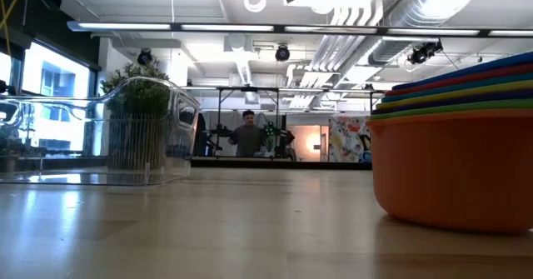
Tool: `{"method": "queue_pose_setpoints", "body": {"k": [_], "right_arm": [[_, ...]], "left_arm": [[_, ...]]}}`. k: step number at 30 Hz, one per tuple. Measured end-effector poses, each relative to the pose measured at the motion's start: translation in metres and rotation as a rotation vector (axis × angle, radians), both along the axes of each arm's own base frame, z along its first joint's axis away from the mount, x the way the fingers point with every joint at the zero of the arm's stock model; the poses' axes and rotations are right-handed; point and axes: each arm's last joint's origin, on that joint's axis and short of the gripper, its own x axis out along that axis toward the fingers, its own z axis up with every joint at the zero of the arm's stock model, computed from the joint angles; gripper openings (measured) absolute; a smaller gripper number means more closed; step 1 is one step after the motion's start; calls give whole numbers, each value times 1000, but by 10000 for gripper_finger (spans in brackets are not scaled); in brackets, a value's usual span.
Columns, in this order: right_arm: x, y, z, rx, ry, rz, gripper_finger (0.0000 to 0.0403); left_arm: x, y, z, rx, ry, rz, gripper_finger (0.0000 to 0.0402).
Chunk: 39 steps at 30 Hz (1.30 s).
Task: Nest measuring cups in basket
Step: Put the nested measuring cups into the transparent bin
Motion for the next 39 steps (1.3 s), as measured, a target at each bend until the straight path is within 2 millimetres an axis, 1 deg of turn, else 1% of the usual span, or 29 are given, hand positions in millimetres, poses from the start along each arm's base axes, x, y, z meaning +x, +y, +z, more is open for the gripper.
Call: {"method": "queue_pose_setpoints", "body": {"k": [2, 5, 7, 10, 13, 16, 23, 39], "right_arm": [[3, -4, 6, -27, -53, 4, 53], [6, -8, 12, -69, -117, 10, 53], [8, -11, 17, -91, -160, 12, 53], [9, -13, 23, -118, -216, 15, 53], [10, -13, 26, -134, -239, 17, 53], [9, -13, 27, -134, -240, 18, 53], [9, -13, 27, -129, -241, 18, 53], [9, -11, 27, -70, -251, 51, 53]], "left_arm": [[6, -1, -2, 17, -24, -34, 67], [20, -2, -13, 11, -30, -76, 67], [27, -2, -15, 4, -79, -76, 67], [38, -1, -29, -3, -64, -76, 67], [46, -1, -38, -13, -78, -75, 67], [54, -1, -50, -34, -53, -77, 67], [65, -1, -72, -51, 3, -71, 67], [81, 1, -108, -35, 51, -27, 67]]}}
